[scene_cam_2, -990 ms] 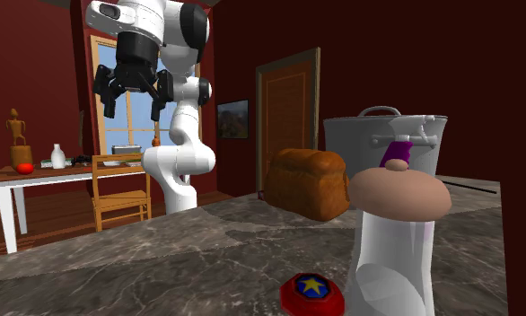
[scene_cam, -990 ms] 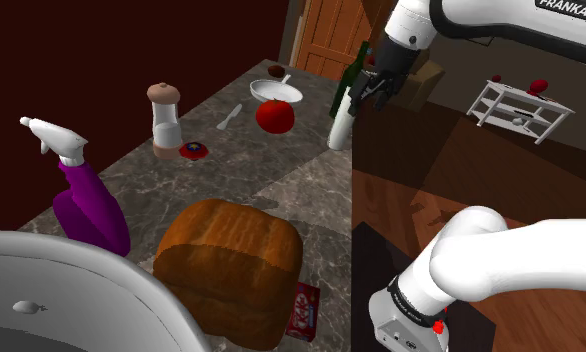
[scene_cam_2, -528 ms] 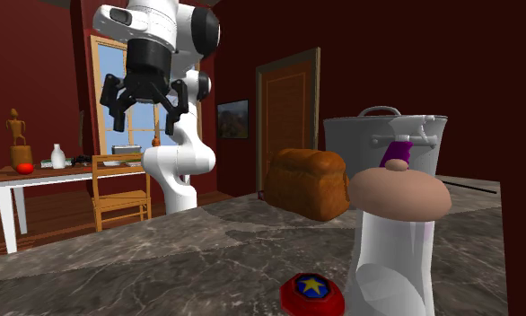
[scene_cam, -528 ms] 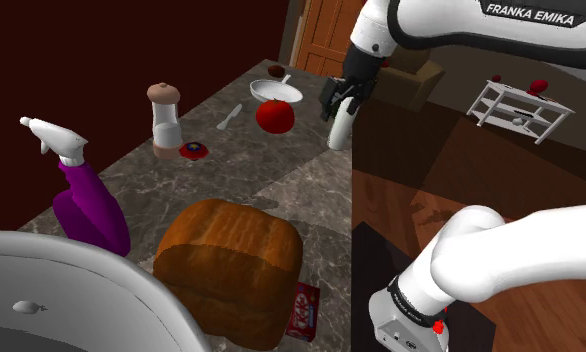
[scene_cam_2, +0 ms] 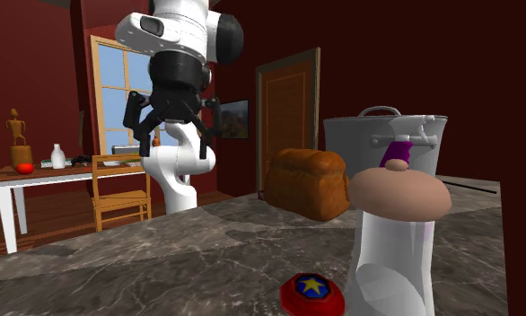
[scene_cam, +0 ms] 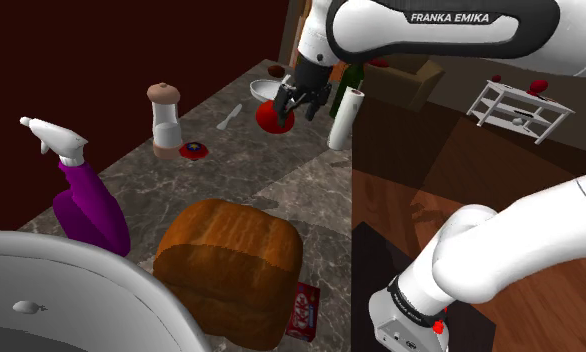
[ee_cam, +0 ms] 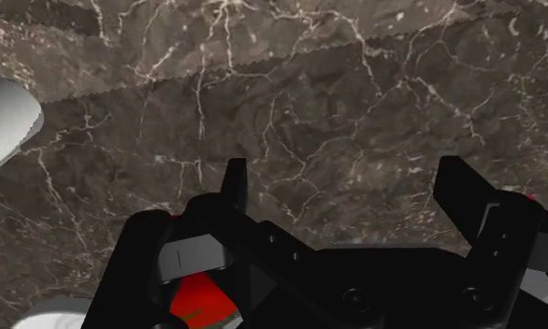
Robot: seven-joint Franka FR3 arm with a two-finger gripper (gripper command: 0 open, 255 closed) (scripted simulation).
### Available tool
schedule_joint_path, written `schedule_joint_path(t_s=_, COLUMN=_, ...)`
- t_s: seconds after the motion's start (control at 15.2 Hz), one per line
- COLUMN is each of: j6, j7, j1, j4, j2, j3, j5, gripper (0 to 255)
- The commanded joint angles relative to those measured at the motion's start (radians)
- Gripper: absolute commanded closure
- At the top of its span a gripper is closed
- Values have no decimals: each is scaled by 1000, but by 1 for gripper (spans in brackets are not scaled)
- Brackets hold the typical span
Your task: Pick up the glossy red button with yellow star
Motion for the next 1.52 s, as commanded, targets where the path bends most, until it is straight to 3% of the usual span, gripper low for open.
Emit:
schedule_joint_path(t_s=0.0, j6=36, j7=18, j1=8, j4=32, j2=69, j3=20, j5=0, gripper=0)
schedule_joint_path(t_s=0.59, j6=127, j7=106, j1=46, j4=234, j2=376, j3=98, j5=-44, gripper=0)
schedule_joint_path(t_s=1.12, j6=139, j7=179, j1=112, j4=497, j2=669, j3=136, j5=-120, gripper=0)
schedule_joint_path(t_s=1.45, j6=186, j7=189, j1=117, j4=479, j2=700, j3=133, j5=-132, gripper=0)
